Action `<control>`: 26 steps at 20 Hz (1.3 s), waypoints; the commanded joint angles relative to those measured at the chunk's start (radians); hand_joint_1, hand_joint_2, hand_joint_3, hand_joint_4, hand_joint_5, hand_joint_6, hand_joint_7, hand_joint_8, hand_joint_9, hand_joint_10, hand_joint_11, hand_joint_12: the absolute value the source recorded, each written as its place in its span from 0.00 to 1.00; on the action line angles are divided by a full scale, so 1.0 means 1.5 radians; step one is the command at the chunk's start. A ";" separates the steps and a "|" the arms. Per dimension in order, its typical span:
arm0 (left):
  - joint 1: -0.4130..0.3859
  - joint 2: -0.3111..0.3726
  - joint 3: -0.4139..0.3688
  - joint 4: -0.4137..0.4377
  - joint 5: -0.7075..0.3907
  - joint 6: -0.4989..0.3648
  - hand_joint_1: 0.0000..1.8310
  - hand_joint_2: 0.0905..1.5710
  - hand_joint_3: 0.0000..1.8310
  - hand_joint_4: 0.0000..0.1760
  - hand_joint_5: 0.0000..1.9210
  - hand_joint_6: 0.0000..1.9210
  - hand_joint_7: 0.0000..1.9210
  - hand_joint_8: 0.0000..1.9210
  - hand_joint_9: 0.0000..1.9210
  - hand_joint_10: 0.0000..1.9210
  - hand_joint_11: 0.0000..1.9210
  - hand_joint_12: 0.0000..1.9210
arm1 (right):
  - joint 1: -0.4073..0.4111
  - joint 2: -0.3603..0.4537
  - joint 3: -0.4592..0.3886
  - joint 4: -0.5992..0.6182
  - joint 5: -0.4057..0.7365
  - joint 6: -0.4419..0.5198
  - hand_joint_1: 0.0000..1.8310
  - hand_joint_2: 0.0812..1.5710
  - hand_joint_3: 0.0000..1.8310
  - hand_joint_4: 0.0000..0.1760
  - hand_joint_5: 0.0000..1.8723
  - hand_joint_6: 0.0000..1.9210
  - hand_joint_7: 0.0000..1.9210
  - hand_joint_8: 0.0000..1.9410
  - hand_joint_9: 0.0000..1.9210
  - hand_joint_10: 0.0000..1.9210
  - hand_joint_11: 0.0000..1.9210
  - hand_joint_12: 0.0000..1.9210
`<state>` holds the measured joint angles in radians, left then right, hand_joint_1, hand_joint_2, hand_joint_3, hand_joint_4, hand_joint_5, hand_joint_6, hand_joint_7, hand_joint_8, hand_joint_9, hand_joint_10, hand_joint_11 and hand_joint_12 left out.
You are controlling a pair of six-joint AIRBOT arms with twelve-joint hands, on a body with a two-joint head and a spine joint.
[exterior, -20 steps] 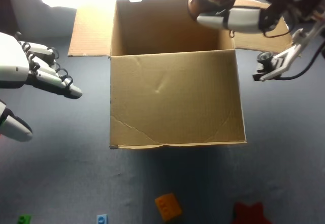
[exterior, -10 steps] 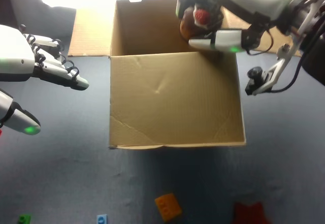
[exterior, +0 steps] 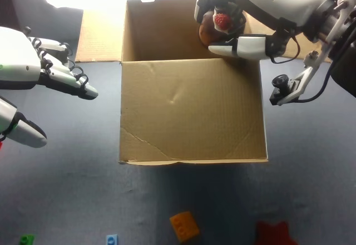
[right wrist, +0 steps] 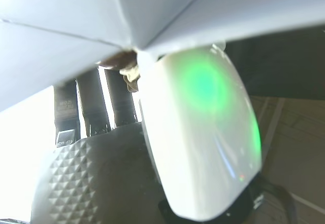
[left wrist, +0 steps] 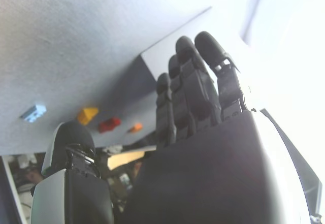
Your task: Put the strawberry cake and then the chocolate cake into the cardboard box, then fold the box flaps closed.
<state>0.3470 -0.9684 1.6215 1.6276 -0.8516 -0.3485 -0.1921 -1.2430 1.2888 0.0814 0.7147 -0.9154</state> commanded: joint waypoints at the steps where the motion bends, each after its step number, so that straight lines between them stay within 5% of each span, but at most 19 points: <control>1: -0.004 0.003 0.000 -0.044 -0.005 0.002 0.18 0.68 0.00 0.13 0.16 0.01 0.19 0.00 0.24 0.00 0.01 0.63 | 0.002 0.004 0.003 -0.005 0.075 0.000 0.67 0.70 0.00 0.00 0.55 0.45 0.48 0.62 0.36 0.65 0.23 0.92; 2: -0.004 0.003 0.000 -0.044 -0.005 0.002 0.17 0.68 0.00 0.14 0.16 0.00 0.19 0.00 0.24 0.00 0.02 0.62 | 0.001 0.004 0.004 -0.005 0.076 0.000 0.65 0.72 0.00 0.06 0.49 0.53 0.46 0.62 0.34 0.65 0.20 0.94; 3: -0.004 0.003 0.000 -0.044 -0.005 0.003 0.17 0.68 0.00 0.15 0.15 0.00 0.18 0.00 0.24 0.00 0.02 0.61 | 0.001 0.004 0.004 -0.005 0.076 0.000 0.54 0.70 0.00 0.00 0.23 0.22 0.29 0.23 0.26 0.36 0.08 0.76; 4: -0.004 0.003 0.000 -0.044 -0.005 0.003 0.17 0.67 0.00 0.14 0.16 0.00 0.19 0.00 0.24 0.00 0.02 0.60 | 0.001 0.004 0.004 -0.005 0.077 0.000 0.49 0.68 0.00 0.00 0.15 0.00 0.22 0.00 0.28 0.05 0.01 0.70; 7: -0.004 0.003 0.000 -0.044 -0.005 0.003 0.16 0.67 0.00 0.17 0.15 0.00 0.19 0.00 0.24 0.00 0.02 0.60 | 0.001 0.004 0.004 -0.005 0.080 0.000 0.44 0.63 0.00 0.10 0.02 0.00 0.09 0.00 0.13 0.00 0.00 0.42; 12: -0.008 0.004 0.000 -0.044 -0.003 0.003 0.18 0.67 0.00 0.19 0.16 0.00 0.19 0.00 0.25 0.00 0.03 0.60 | 0.001 0.008 0.004 -0.005 0.082 0.000 0.43 0.61 0.00 0.19 0.00 0.00 0.04 0.00 0.05 0.01 0.00 0.14; 22: -0.076 0.009 0.007 -0.060 -0.003 0.003 0.20 0.68 0.00 0.14 0.16 0.01 0.19 0.00 0.24 0.00 0.02 0.61 | -0.024 0.125 -0.099 0.012 0.103 -0.020 0.45 0.59 0.00 0.15 0.01 0.00 0.04 0.00 0.06 0.00 0.00 0.21; 26: -0.107 0.010 0.010 -0.060 -0.003 0.000 0.19 0.68 0.00 0.14 0.17 0.00 0.19 0.00 0.24 0.00 0.02 0.61 | -0.033 0.190 -0.138 0.046 0.134 -0.020 0.29 0.64 0.01 0.10 0.01 0.00 0.04 0.00 0.05 0.00 0.00 0.14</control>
<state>0.1928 -0.9672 1.6325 1.6154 -0.8474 -0.3470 -0.2512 -0.9653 1.0763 0.1421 0.7815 -0.9459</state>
